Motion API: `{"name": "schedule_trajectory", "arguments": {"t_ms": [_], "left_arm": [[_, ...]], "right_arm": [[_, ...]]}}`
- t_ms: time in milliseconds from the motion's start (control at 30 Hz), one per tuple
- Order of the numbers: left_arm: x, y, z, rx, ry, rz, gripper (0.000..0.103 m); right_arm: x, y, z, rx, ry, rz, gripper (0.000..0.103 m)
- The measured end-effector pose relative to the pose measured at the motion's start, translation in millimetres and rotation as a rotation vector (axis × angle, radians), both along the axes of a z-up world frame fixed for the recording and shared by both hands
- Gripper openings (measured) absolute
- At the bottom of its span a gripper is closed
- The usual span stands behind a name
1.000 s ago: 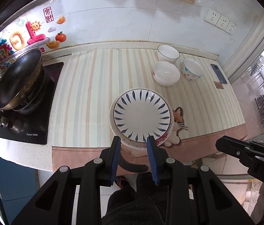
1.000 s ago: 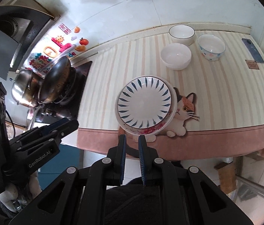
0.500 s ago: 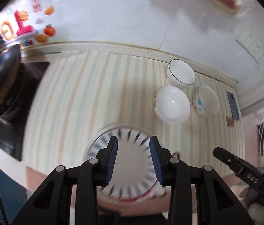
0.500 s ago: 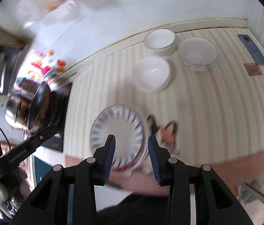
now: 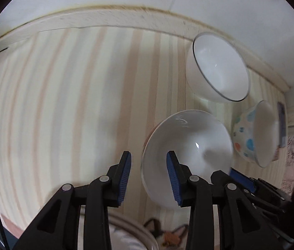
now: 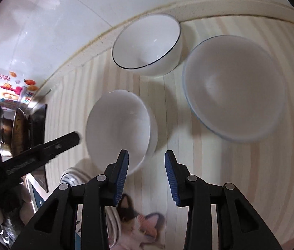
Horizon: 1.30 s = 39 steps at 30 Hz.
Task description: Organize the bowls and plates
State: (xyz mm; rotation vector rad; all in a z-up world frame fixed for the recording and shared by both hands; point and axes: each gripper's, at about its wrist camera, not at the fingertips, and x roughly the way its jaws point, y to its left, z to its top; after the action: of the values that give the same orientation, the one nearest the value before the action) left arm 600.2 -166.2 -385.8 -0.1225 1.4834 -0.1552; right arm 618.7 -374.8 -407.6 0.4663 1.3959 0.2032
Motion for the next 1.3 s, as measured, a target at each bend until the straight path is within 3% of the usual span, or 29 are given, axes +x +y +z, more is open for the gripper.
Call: {"name": "schedule_trajectory", "arguments": {"t_ms": [33,100,167,467,767,1000,1300], "left_arm": [[2,-2,-5,-0.007,0.006,-0.008,0.032],[2,-6,-11,-0.013,0.007,-0.009,0.028],[0,-8,-9,-0.001,-0.010,-0.012,0.028],[-33,-20,23,-0.018,-0.067,-0.078,0.028],[-90,-42,55,-0.072,-0.079,-0.150,0.028],[-126,-70,38,-0.081,-0.039,-0.214,0.028],[-141,-113,0,-0.022,-0.006,-0.303,0.028]], "right_arm": [[3,1,-6,0.002,0.010,0.002,0.036],[9,3,-17,0.006,0.026,0.022,0.024],[13,4,-25,0.020,0.039,0.023,0.020],[4,8,-23,-0.012,0.035,0.040,0.017],[-58,-10,16,-0.003,0.010,0.010,0.017],[-124,-41,22,-0.026,0.045,-0.010,0.017],[-163,-74,-10,-0.032,0.111,-0.074,0.017]]}}
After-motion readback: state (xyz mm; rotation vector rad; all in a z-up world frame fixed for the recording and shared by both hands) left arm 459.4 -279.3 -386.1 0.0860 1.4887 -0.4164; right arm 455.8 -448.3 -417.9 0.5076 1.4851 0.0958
